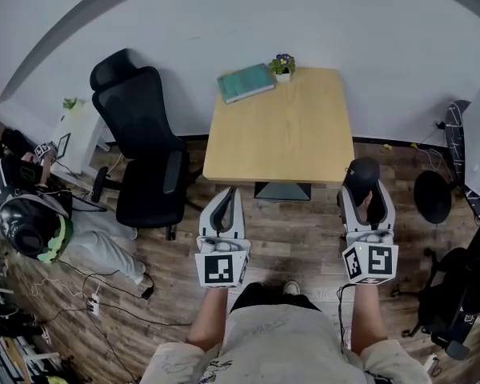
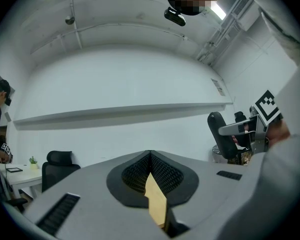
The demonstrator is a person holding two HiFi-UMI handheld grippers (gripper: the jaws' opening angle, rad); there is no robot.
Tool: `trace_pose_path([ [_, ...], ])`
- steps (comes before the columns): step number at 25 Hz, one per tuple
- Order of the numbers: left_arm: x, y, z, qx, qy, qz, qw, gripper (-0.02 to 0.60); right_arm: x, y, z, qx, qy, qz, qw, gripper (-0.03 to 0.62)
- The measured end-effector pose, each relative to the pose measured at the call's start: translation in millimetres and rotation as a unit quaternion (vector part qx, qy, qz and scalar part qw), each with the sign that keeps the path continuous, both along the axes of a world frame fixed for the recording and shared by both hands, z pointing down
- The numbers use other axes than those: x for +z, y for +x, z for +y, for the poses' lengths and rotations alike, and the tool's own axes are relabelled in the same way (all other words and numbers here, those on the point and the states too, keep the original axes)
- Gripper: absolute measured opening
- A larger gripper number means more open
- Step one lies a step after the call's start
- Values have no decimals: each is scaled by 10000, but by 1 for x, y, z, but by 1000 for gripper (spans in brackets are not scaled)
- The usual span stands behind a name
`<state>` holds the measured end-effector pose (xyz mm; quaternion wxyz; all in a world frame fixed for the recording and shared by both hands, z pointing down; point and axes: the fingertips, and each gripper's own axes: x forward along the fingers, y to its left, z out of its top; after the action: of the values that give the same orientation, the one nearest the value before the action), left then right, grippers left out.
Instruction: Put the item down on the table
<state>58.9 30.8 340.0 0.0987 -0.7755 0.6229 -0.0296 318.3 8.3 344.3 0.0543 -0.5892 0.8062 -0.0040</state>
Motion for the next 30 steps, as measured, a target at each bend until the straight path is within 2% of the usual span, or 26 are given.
trace_pose_path([
  [5, 8, -5, -23, 85, -12, 25, 10000, 6, 1, -11, -20, -21, 65, 73, 10000, 304],
  [10, 7, -28, -60, 121, 49, 92, 9999, 6, 0, -33, -51, 75, 59, 86, 9999, 304],
  [20, 2, -103, -145, 149, 54, 208, 9997, 6, -18, -111, -138, 62, 159, 251, 9995, 304],
  [30, 1, -184, -204, 99, 183, 251, 9995, 6, -22, -188, -203, -19, 205, 386, 9990, 304],
])
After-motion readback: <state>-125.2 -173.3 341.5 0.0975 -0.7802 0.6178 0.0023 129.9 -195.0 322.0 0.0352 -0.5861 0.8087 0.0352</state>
